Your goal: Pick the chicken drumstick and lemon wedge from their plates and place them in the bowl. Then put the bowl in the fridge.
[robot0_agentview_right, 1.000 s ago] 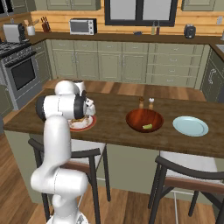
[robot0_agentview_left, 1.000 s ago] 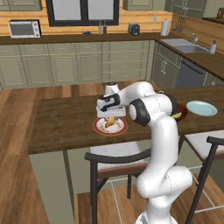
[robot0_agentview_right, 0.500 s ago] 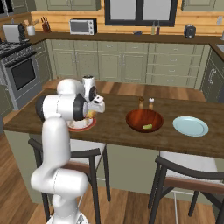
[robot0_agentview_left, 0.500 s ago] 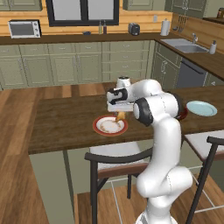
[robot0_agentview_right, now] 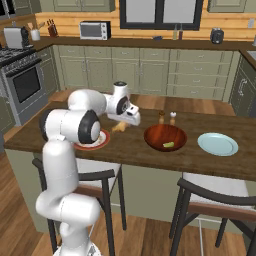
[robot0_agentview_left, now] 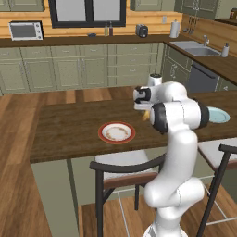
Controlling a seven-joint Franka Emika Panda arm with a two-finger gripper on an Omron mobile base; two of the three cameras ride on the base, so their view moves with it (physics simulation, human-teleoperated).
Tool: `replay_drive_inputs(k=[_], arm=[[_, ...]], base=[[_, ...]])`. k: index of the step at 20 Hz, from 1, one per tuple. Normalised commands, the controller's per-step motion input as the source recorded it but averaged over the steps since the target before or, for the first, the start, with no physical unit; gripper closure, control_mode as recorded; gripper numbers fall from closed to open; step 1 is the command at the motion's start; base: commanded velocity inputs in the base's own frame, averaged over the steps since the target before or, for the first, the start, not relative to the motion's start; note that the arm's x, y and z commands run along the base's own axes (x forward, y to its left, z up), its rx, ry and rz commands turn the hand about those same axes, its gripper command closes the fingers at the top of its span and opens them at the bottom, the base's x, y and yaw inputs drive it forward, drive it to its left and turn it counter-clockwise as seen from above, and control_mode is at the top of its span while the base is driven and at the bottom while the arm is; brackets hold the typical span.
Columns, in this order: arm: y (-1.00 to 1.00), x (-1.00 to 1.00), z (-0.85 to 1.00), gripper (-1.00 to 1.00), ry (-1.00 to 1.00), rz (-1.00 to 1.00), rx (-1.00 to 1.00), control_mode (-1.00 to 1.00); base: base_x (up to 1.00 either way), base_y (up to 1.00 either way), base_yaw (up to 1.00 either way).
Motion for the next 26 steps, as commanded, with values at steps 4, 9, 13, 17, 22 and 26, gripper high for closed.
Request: replay_drive_inputs(k=[4, 9, 13, 17, 22, 26], arm=[[-0.97, -0.40, 0.38, 1.00, -0.22, -0.07, 0.00, -1.00], [-0.85, -0.16, 0.22, 1.00, -0.05, -0.04, 0.02, -1.00], [-0.88, 0.09, 0.00, 1.00, 0.03, 0.00, 0.11, -1.00], [-0.66, 0.62, -0.01, 1.00, 0.14, 0.00, 0.02, -1.00], [-0.33, 0.51, -0.33, 1.00, 0.15, 0.00, -0.02, -1.00], [-0.16, 0.19, -0.56, 1.00, 0.00, 0.00, -0.07, -1.00]], base=[[0.00, 0.00, 0.00], [0.00, 0.00, 0.00], [0.00, 0.00, 0.00], [0.00, 0.00, 0.00], [0.00, 0.00, 0.00], [0.00, 0.00, 0.00]])
